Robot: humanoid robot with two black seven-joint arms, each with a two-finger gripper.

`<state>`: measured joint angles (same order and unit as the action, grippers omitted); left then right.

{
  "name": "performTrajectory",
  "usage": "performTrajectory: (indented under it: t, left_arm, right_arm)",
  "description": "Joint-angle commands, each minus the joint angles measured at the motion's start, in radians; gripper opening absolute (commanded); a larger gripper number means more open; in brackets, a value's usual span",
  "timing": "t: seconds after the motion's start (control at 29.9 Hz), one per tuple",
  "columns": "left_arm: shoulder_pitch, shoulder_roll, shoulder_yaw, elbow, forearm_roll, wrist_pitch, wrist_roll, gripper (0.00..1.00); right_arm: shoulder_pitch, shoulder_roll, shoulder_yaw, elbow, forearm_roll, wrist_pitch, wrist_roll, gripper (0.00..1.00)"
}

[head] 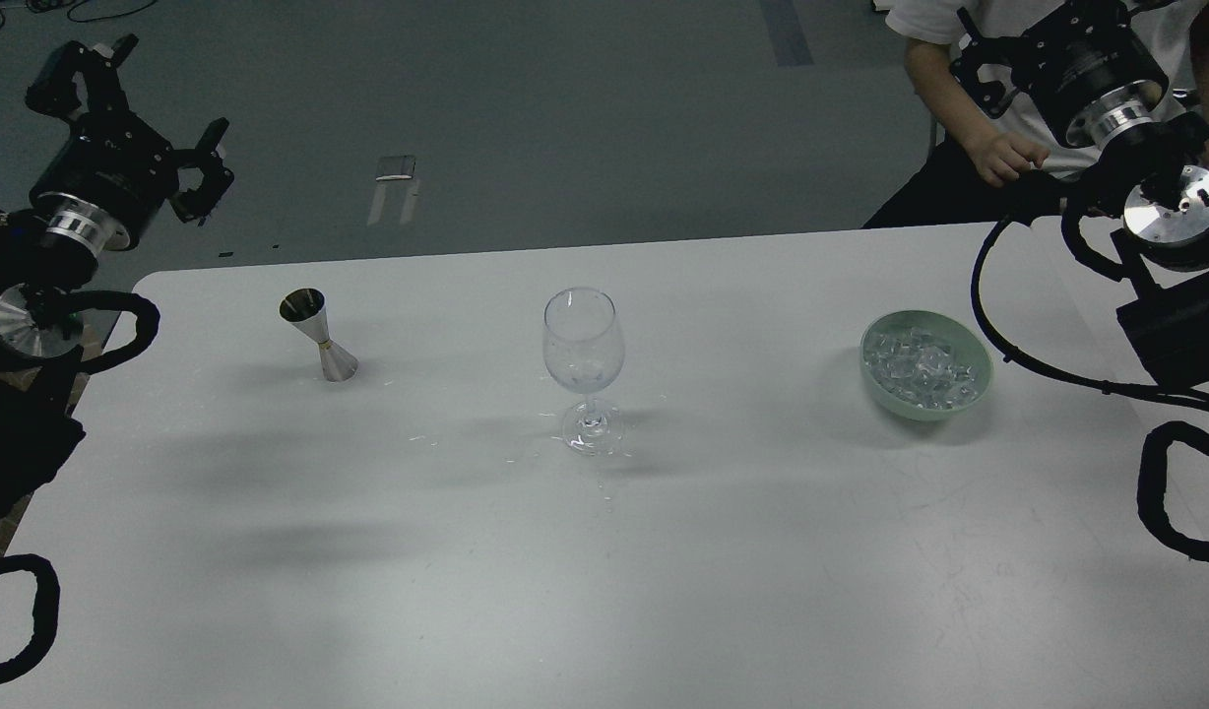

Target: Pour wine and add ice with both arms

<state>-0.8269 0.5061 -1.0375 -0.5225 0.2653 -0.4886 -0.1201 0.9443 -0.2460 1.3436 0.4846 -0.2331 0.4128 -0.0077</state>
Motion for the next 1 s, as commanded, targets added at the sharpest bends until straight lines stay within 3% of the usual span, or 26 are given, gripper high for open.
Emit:
performTrajectory:
  t: [0.0,0.97]
  left_arm:
    - [0.000,-0.005,-0.012,-0.001,-0.008,0.000,0.004,0.98]
    - [-0.006,-0.017,-0.038,-0.001,-0.081,0.000,0.000,0.98]
  right_arm:
    - [0.007,-0.006,0.000,0.000,0.000,0.001,-0.001,1.00]
    - [0.011,-0.012,0.000,0.005,-0.002,0.003,-0.008,1.00]
